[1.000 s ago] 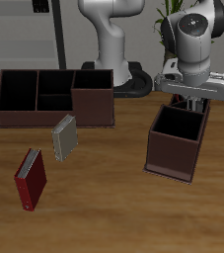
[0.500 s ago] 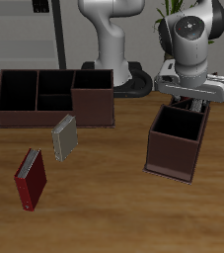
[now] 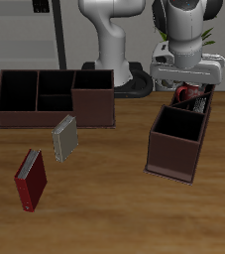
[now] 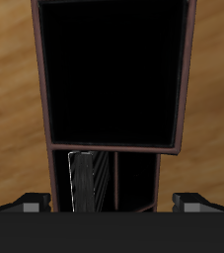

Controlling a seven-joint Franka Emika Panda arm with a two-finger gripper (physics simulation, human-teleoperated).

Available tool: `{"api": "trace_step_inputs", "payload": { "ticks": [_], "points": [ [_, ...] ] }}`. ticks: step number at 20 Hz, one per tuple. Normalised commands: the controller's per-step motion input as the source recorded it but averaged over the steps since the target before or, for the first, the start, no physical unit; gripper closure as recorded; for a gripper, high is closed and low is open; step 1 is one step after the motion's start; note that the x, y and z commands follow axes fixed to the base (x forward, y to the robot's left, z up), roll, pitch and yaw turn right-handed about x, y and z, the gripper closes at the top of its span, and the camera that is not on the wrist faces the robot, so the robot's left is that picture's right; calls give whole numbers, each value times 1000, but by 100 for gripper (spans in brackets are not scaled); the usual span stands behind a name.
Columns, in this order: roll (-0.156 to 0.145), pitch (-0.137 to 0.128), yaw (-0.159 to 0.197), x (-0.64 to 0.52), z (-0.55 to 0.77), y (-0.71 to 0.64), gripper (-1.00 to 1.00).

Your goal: Place the red mug into the left desk caddy's left compartment and place the striped book into the left desk caddy's back compartment and place the red book into the back desk caddy's front compartment

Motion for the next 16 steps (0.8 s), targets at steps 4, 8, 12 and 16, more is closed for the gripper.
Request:
{"api": "trace_step_inputs", "payload": {
  "ticks": [4, 8, 12, 16],
  "points": [
    [-5, -171, 154, 77, 542, -777, -100],
    [-69, -118, 141, 442, 463, -1397, -100],
    [-122, -37, -42, 391, 156, -1175, -100],
    [-154, -39, -79, 209, 105, -1558, -100]
  ]
}}
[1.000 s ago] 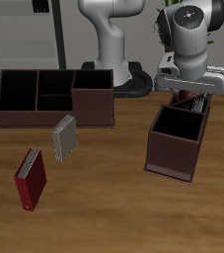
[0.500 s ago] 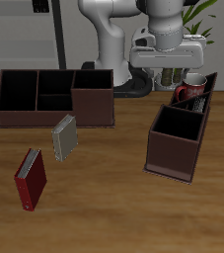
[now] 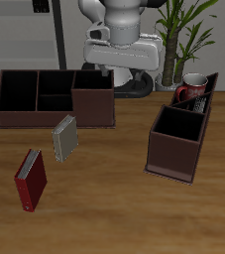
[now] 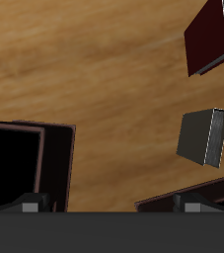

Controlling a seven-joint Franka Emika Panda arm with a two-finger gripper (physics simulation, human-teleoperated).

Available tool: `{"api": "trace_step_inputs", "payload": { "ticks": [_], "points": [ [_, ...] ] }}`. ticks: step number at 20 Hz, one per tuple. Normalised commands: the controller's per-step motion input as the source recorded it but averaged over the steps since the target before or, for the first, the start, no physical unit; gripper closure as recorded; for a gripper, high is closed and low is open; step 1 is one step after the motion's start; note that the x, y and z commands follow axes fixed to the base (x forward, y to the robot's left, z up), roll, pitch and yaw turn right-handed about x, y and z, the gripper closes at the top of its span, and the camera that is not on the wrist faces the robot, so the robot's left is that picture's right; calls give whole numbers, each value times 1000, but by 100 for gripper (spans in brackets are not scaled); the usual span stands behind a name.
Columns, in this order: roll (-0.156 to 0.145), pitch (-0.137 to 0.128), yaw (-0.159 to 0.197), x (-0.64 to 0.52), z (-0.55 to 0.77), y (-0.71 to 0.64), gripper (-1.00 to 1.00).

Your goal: Place the red mug into the left desk caddy's left compartment and place the striped book into the left desk caddy's back compartment and place the red book into the back desk caddy's front compartment

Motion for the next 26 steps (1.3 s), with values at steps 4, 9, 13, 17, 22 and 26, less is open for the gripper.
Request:
{"api": "trace_step_inputs", "payload": {
  "ticks": [4, 9, 13, 17, 22, 26],
  "points": [
    [-66, -18, -76, -142, 109, -873, -100],
    [-43, -14, 9, -147, -47, -733, -100],
    [-20, 28, 35, 6, -178, -572, -100],
    [3, 22, 8, 89, -107, -229, -100],
    [-3, -7, 32, 82, 111, -308, -100],
    [33, 35, 55, 282, 45, -294, -100]
  ]
}}
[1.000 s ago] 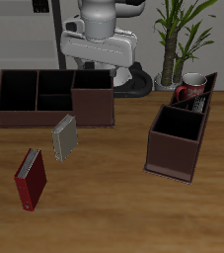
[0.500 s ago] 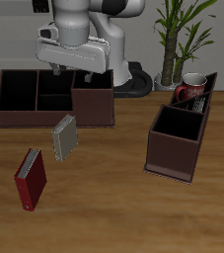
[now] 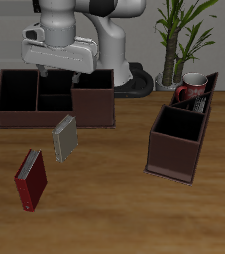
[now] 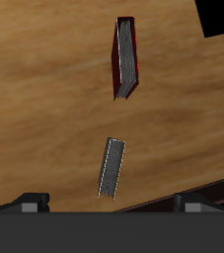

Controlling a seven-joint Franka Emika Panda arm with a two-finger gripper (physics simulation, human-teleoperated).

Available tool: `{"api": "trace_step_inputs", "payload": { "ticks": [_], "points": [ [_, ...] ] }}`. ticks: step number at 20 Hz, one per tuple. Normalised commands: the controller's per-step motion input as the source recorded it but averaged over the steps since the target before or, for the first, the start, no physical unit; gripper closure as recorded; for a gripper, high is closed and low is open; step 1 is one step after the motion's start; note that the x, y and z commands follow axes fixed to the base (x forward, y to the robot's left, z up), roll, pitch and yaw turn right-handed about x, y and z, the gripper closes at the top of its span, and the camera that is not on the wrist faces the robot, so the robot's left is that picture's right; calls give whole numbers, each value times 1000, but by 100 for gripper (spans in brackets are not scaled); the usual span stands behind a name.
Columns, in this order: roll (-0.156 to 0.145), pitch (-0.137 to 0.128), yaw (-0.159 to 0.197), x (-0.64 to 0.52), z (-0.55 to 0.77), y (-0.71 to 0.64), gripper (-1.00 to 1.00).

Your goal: Place the red mug into the left desk caddy's left compartment and place the striped book into the left desk caddy's back compartment and place the red book into the back desk caddy's front compartment

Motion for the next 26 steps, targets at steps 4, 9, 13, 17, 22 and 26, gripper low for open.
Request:
{"api": "trace_step_inputs", "payload": {
  "ticks": [4, 9, 13, 17, 22, 26],
  "points": [
    [14, 49, 40, 425, -35, -260, -100],
    [-17, 28, 45, 684, -220, -15, -100],
    [53, -9, -7, 868, -136, 30, -100],
    [-36, -46, 26, 597, -64, -75, -100],
    [19, -34, 37, 386, -42, 64, -100],
    [-3, -24, 14, 411, 6, 33, -100]
  ]
}}
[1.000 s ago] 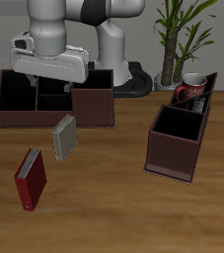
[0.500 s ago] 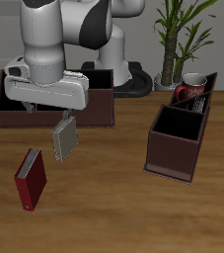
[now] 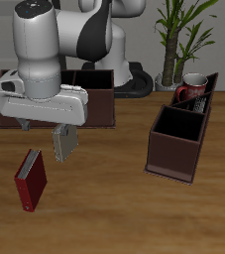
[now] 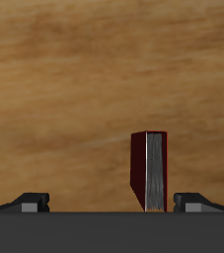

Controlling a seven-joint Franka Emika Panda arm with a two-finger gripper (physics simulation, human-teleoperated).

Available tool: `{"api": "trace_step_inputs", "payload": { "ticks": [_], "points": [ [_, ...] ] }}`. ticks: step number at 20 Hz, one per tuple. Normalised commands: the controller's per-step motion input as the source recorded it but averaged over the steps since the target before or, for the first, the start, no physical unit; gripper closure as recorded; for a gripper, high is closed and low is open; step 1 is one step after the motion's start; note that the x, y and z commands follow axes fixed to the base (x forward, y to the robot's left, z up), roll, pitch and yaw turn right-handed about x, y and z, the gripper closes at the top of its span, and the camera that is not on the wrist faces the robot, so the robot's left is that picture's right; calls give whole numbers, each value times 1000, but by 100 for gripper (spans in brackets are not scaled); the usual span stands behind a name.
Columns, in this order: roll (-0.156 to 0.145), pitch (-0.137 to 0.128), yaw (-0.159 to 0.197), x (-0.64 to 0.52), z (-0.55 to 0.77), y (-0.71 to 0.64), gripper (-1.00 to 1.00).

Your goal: Place the red mug into the left desk caddy's left compartment and place the striped book into the left desk caddy's back compartment and place the red book into the back desk caddy's front compartment

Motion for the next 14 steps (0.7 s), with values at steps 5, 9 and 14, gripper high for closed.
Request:
{"api": "trace_step_inputs", "payload": {
  "ticks": [5, 9, 14],
  "points": [
    [-4, -9, -41, 287, -72, -290, -100],
    [-11, 24, -10, 86, -110, -310, -100],
    [7, 19, 16, 15, -147, -146, -100]
  ]
}}
